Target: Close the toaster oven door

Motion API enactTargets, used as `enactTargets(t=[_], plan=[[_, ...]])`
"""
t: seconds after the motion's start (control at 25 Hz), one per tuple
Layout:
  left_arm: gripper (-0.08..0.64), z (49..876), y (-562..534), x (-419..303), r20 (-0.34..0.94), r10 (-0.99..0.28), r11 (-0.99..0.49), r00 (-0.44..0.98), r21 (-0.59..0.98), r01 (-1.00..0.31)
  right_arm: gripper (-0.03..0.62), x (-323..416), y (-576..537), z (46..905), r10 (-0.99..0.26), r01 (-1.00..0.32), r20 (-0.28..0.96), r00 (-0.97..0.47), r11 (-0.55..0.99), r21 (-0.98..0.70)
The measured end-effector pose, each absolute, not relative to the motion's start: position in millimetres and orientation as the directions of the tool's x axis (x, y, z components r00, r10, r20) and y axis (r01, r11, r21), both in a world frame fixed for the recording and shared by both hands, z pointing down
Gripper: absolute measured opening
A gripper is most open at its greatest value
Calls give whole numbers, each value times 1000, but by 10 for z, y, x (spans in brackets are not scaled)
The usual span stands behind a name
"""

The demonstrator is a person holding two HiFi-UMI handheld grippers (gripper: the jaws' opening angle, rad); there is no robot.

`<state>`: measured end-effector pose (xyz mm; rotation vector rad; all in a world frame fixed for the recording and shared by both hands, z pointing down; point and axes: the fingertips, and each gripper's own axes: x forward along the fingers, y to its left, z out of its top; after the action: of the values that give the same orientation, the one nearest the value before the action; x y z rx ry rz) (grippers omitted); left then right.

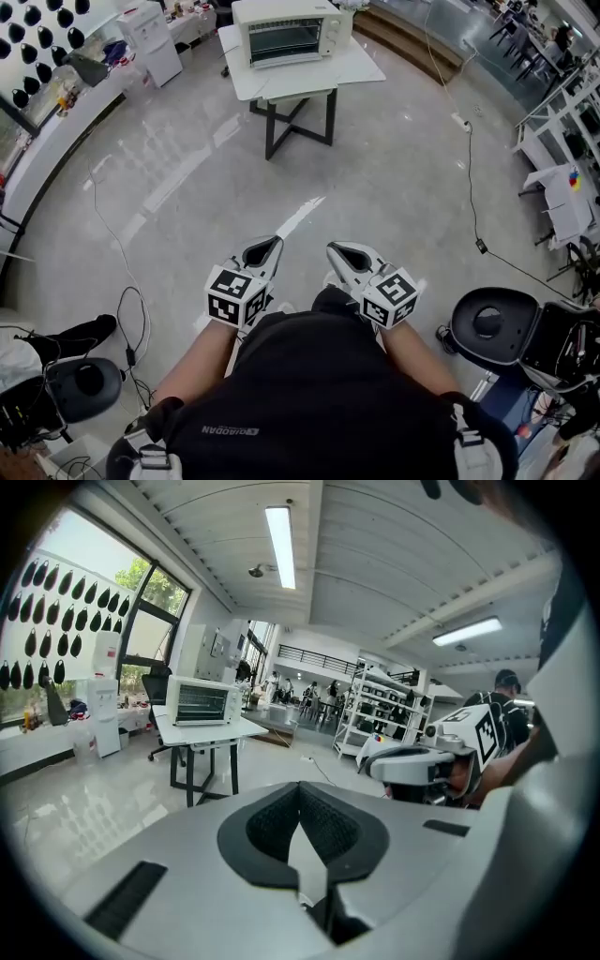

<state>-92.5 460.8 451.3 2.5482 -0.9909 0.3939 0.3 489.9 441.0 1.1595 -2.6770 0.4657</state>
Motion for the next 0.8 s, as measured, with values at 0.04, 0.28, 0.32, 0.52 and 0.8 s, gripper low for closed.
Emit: enactTargets(t=[0.04,0.28,0.32,0.52,0.8], plan=[[3,4534,4607,-924,391,-584,-678,711,246,-692,0,-2,4895,4428,-672,-732,293,-680,646,-217],[3,4686,4467,-897,418,-585,-655,695,262,-709,0,61,4738,4532,-660,-727,307,-686,646,-234],[3,4703,4429,-879,419,-585,-652,694,265,-710,0,88,4685,4553,-661,-728,308,-684,642,-241],[3,4783,4144,-812,430,-593,-634,681,271,-724,0,156,4329,4611,-655,-722,305,-692,643,-257],[3,4623,3500,-620,422,-606,-638,674,249,-729,0,303,3731,4463,-652,-709,280,-705,660,-248]])
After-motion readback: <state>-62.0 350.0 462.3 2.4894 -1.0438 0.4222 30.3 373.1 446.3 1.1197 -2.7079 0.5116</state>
